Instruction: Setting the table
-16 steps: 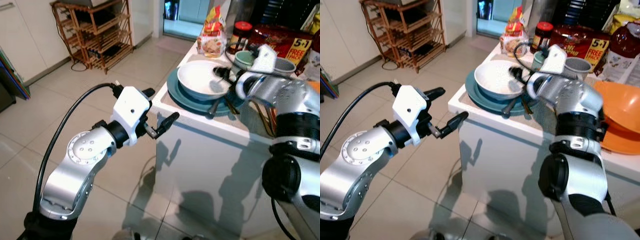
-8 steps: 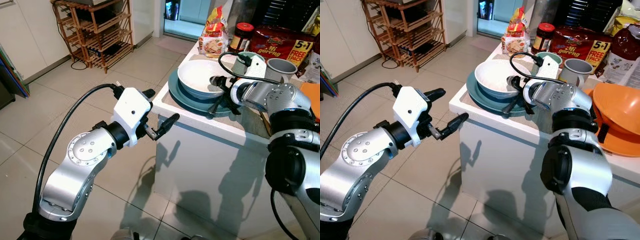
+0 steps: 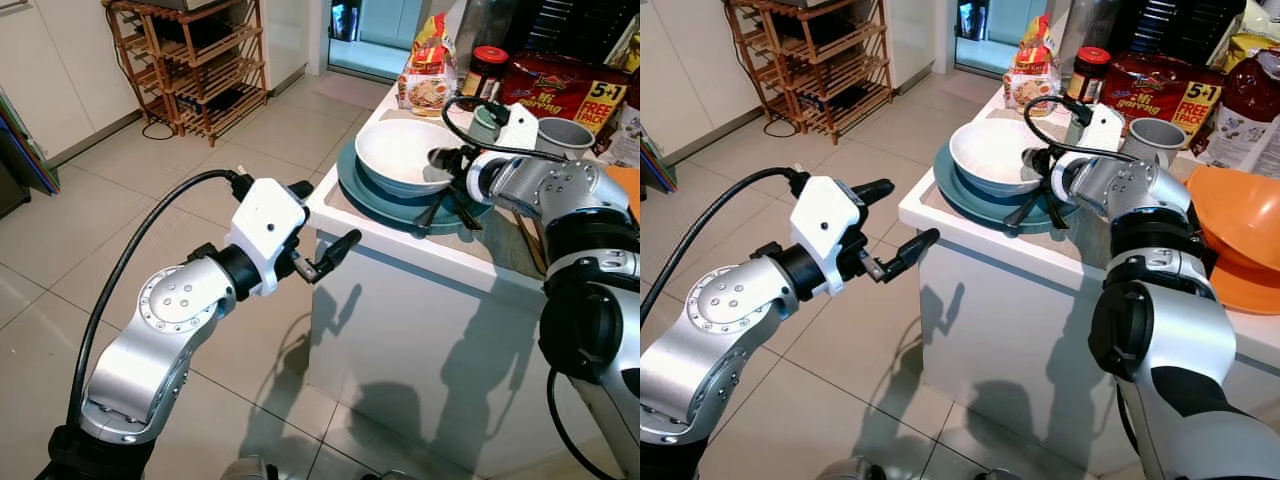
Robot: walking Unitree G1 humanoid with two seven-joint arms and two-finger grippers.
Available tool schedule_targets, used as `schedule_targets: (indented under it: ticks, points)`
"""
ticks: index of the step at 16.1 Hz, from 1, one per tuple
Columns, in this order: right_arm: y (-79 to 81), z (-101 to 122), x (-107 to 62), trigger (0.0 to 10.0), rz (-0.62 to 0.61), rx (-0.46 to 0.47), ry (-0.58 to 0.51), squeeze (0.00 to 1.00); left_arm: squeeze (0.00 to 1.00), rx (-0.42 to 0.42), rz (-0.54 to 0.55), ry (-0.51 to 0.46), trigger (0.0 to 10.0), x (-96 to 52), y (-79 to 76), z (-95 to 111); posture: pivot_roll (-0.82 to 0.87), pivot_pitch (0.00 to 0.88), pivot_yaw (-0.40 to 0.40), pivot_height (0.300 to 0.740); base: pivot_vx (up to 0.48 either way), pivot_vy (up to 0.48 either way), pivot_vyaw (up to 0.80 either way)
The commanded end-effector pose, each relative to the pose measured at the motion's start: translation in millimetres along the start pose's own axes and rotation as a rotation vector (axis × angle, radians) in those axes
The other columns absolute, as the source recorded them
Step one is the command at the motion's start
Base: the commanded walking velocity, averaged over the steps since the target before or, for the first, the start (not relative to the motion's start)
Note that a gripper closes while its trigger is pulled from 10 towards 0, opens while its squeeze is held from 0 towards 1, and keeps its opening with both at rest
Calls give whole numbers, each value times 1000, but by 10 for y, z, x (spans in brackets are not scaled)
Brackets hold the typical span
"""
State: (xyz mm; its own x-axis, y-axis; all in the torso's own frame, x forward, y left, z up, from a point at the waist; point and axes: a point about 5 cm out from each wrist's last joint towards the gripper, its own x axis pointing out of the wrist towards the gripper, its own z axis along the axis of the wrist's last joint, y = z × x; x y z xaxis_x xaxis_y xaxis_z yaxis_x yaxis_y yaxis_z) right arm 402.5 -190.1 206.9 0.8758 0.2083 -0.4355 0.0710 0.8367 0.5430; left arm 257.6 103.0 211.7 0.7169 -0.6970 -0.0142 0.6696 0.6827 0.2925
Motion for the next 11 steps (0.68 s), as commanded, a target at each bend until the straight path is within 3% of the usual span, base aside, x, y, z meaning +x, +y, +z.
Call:
schedule_targets:
  ticks: [1, 11]
  points:
    - [25, 81, -22, 0, 2, -9, -22, 0, 0, 16, -10, 0, 10000, 8, -14, 24, 119, 0, -53, 740, 0, 0, 0]
    - [60, 186, -53, 0, 31, -7, -49, 0, 0, 23, 1, -6, 10000, 34, -6, 30, 117, 0, -58, 740, 0, 0, 0]
